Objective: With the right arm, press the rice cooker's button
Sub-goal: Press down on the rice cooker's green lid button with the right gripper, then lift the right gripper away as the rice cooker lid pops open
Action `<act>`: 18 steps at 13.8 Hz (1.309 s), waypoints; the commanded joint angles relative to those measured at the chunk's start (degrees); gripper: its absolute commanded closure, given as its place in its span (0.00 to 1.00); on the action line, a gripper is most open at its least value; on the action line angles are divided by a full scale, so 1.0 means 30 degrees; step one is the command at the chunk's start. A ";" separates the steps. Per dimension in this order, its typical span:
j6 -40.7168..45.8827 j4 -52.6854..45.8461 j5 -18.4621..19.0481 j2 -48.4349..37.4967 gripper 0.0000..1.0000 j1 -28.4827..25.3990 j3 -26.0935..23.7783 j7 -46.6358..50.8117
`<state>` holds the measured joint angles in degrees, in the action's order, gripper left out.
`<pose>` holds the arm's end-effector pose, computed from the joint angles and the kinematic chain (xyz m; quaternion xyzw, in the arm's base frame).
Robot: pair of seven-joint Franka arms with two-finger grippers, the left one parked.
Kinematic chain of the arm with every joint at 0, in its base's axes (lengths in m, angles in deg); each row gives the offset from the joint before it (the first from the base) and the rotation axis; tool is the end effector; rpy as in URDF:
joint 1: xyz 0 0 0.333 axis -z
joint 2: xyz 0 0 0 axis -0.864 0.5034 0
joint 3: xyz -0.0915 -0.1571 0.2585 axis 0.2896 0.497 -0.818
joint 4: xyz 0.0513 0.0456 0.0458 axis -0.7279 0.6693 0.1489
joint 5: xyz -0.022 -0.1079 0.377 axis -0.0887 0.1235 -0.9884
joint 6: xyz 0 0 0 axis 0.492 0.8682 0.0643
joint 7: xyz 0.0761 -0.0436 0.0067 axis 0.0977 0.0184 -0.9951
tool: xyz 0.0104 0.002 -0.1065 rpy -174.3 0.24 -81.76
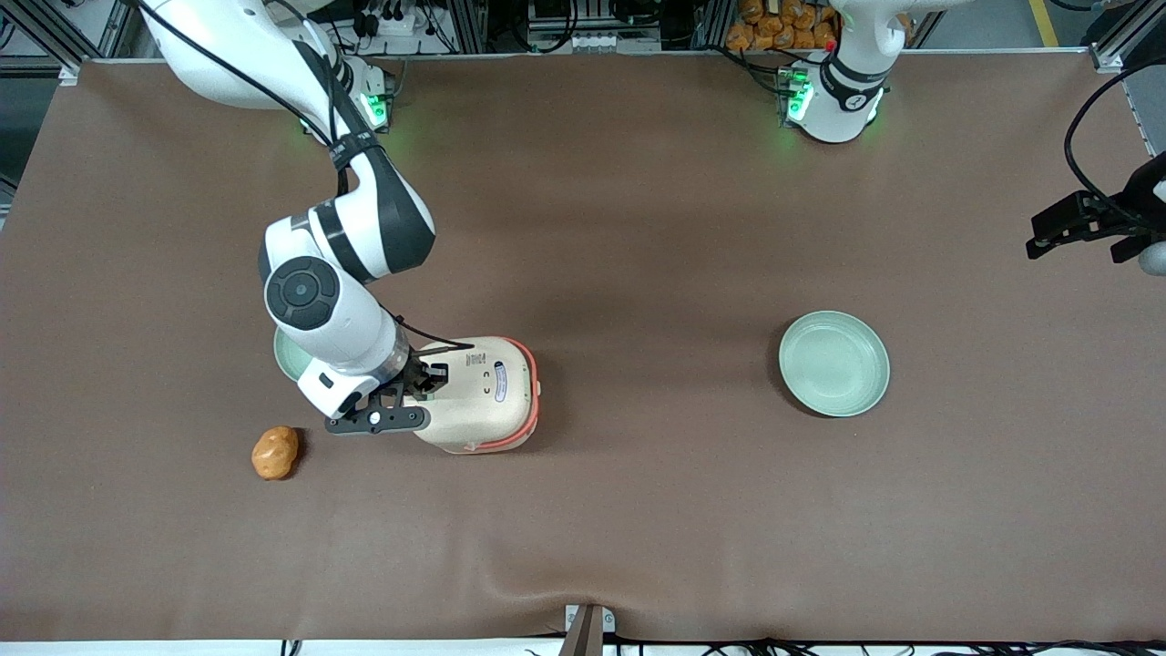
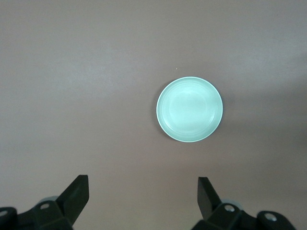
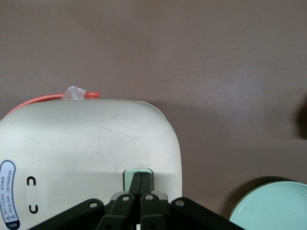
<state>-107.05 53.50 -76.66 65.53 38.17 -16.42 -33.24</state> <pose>0.6502 0.2731 0.3652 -0.9990 -0.0340 -0.0221 0.0160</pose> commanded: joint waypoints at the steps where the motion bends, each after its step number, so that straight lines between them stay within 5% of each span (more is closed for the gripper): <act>1: -0.0678 -0.0311 0.0474 0.0878 1.00 -0.0239 0.0208 0.0455; 8: -0.0299 -0.0458 0.0299 0.0327 1.00 -0.0152 0.0179 0.0514; 16: 0.4440 -0.1860 0.0210 -0.2575 1.00 0.1016 0.0267 0.0368; 18: 0.6140 -0.2506 0.0181 -0.3102 0.88 0.1924 0.0267 0.0309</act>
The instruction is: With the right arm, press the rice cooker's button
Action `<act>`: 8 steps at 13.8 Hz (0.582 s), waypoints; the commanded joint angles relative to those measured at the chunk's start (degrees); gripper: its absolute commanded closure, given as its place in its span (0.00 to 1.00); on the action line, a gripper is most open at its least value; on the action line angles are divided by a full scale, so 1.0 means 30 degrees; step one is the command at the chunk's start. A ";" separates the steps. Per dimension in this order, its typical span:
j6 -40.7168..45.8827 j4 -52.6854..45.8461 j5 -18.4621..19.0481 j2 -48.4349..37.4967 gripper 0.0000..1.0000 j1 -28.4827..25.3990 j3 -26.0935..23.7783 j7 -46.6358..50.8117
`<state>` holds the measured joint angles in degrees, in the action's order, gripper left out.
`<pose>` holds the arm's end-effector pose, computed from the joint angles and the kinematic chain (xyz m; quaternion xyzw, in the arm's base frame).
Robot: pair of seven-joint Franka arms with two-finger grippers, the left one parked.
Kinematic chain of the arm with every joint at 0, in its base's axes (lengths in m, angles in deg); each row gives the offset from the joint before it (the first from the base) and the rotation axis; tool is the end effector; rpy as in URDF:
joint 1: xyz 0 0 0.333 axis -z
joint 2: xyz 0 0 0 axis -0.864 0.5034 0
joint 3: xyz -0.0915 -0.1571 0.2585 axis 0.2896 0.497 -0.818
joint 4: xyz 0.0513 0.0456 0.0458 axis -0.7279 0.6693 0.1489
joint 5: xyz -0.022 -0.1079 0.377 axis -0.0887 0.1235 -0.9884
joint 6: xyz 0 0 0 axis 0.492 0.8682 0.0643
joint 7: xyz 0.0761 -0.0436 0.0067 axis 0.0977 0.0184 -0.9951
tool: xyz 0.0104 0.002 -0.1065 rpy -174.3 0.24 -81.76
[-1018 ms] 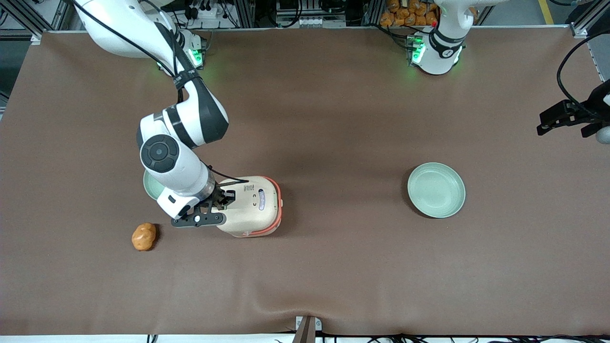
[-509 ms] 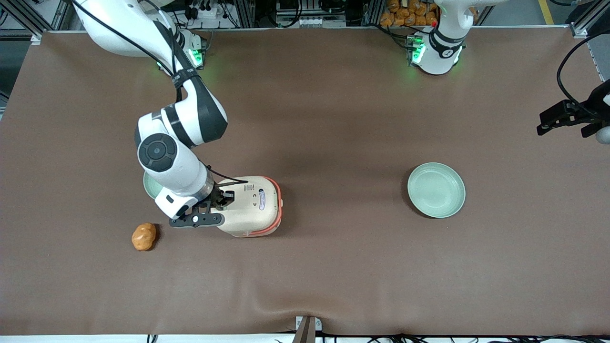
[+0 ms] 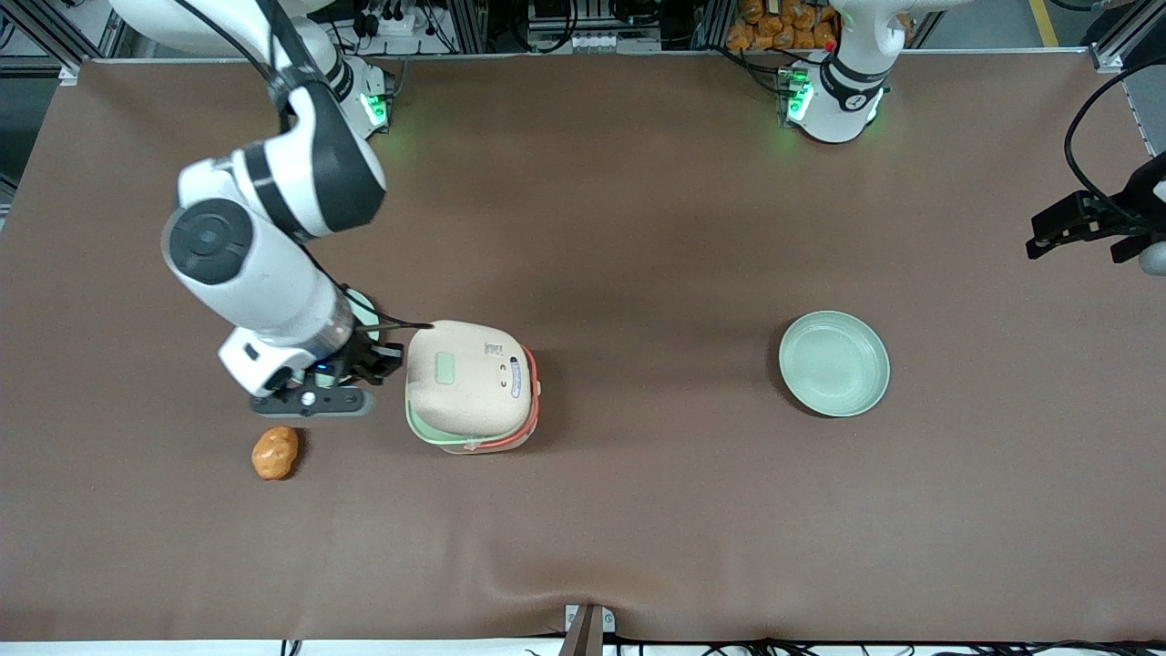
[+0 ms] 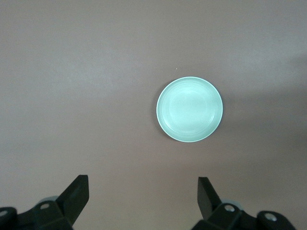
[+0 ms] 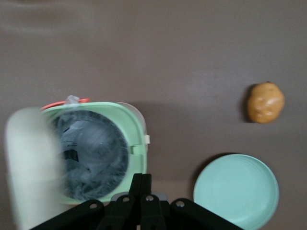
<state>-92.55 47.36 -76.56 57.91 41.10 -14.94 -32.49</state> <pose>0.6476 0.2180 0.4859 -0.9998 0.0087 -0.0188 0.0063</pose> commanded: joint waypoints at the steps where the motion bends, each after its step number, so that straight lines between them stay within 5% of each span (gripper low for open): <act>1: 0.2124 -0.0430 0.0293 -0.1235 0.66 0.1300 -0.0197 0.0058; 5: 0.4116 -0.0400 0.0410 -0.3200 0.24 0.2999 -0.0168 -0.1984; 6: 0.4676 -0.0400 0.0295 -0.3407 0.05 0.3786 -0.0052 -0.2833; 8: 0.5264 -0.0284 0.0002 -0.4021 0.00 0.5311 -0.0109 -0.4882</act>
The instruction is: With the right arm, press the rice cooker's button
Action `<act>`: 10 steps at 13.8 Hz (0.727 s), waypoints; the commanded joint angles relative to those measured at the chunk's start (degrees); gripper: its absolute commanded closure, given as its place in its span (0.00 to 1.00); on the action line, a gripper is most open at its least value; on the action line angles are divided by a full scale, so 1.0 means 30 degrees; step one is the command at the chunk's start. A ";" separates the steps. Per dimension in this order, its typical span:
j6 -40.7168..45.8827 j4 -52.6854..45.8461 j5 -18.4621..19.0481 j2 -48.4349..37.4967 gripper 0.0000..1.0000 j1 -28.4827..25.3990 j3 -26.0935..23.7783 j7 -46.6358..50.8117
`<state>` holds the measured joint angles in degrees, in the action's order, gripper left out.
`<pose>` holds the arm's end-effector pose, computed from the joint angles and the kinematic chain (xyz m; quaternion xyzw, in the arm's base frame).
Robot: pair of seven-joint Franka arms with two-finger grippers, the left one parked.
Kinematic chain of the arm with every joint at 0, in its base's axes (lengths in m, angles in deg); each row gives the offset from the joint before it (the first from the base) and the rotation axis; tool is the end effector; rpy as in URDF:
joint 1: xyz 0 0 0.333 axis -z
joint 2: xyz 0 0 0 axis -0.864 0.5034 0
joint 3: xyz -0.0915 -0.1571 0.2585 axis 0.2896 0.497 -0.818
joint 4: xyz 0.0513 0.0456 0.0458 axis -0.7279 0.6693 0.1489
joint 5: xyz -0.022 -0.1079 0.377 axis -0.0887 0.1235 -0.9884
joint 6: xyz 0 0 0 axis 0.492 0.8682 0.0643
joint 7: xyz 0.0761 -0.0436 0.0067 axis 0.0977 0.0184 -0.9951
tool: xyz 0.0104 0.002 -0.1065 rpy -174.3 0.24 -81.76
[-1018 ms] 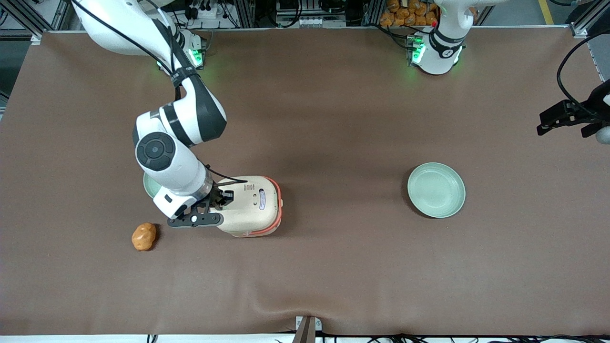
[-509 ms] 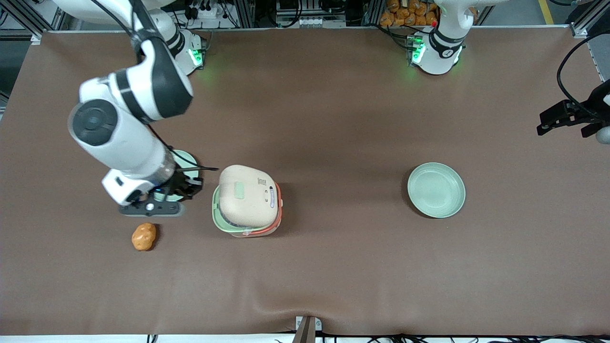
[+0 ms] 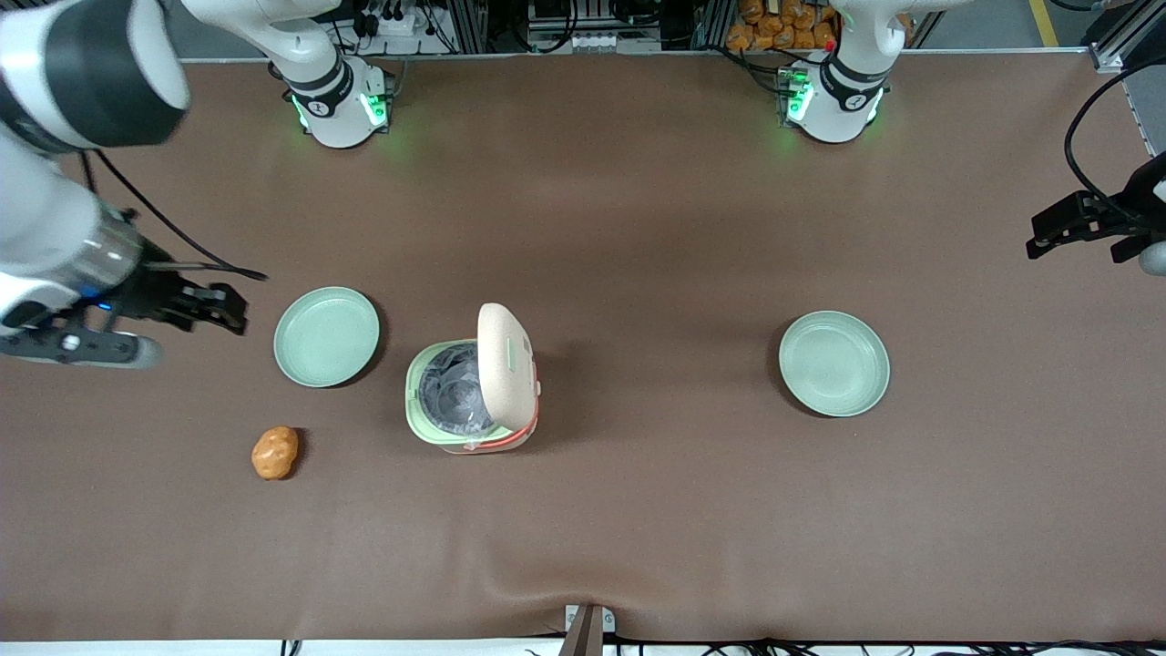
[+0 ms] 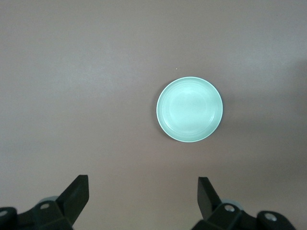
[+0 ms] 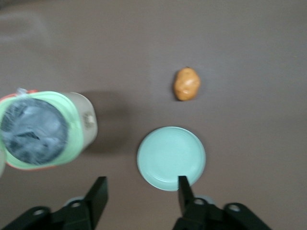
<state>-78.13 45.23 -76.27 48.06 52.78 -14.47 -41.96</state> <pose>0.6196 0.0702 0.5938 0.9995 -0.0319 -0.0009 0.0037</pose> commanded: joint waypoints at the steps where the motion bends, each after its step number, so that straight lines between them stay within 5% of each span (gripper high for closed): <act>1: 0.0925 0.0483 -0.0096 -0.1118 0.00 0.1798 -0.0237 -0.2229; 10: 0.1223 0.6745 -0.0066 -0.7180 0.00 0.2916 -0.0207 -0.2820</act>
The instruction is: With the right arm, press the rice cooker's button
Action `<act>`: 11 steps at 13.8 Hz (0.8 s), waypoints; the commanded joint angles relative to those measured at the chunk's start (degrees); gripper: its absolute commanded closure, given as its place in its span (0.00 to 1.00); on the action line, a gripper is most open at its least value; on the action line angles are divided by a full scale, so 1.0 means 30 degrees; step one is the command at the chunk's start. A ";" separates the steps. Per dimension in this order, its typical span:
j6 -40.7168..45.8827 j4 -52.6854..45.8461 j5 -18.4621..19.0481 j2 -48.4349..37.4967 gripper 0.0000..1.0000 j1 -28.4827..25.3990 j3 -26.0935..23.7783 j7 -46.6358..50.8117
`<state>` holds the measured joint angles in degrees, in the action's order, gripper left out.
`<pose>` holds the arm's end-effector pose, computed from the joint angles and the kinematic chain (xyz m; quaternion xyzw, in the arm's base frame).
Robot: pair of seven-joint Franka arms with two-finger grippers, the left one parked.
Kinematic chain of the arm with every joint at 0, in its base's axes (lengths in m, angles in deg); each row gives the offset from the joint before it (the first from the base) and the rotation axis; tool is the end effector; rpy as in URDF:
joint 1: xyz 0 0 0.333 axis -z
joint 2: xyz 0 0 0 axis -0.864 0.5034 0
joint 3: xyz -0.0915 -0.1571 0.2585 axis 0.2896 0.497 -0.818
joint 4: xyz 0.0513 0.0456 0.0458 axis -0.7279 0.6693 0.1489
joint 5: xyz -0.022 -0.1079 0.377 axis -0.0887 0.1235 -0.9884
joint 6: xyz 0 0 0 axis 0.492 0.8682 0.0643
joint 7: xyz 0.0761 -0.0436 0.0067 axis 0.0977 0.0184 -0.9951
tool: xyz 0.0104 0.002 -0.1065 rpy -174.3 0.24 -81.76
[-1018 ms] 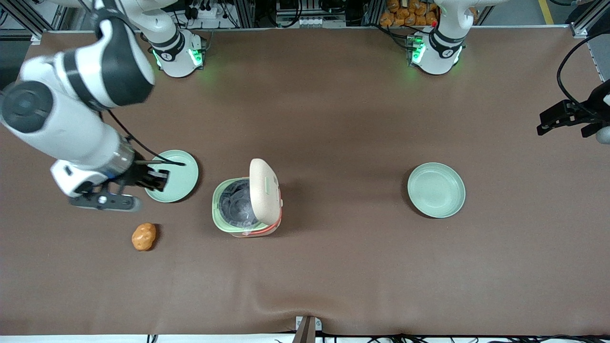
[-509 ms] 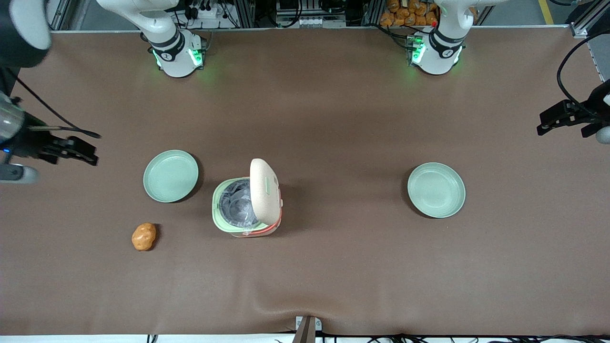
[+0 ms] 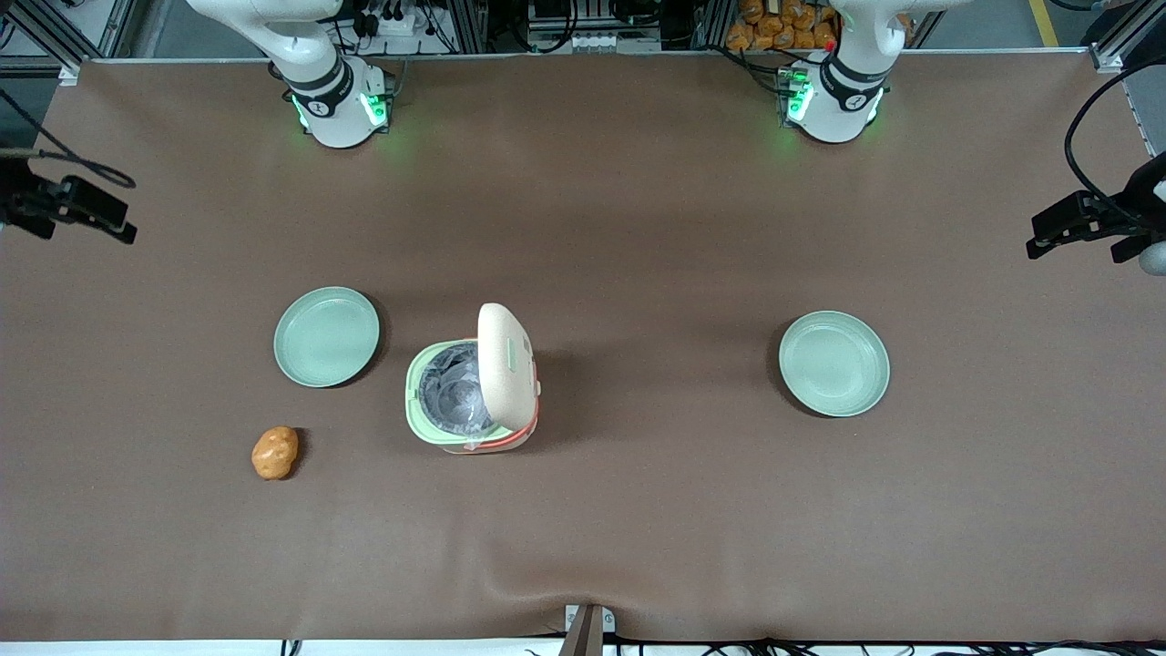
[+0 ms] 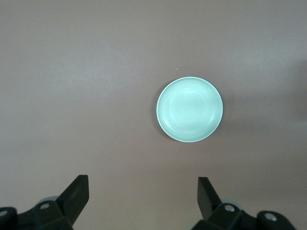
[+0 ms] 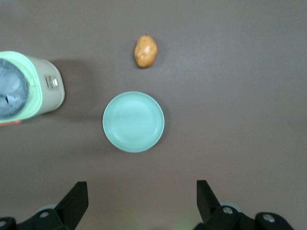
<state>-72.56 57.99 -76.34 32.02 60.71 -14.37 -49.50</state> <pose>0.5280 -0.0152 0.6427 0.9991 -0.0365 -0.0214 0.0018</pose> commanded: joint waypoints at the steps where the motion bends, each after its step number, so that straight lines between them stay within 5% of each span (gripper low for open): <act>1: -0.0981 0.3137 -0.0043 -0.2388 0.00 0.0217 -0.0271 -0.0310; 11: -0.2624 0.6545 -0.0043 -0.5119 0.00 -0.0252 -0.0387 -0.0954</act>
<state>-78.70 76.01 -76.35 18.69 60.16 -15.36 -51.70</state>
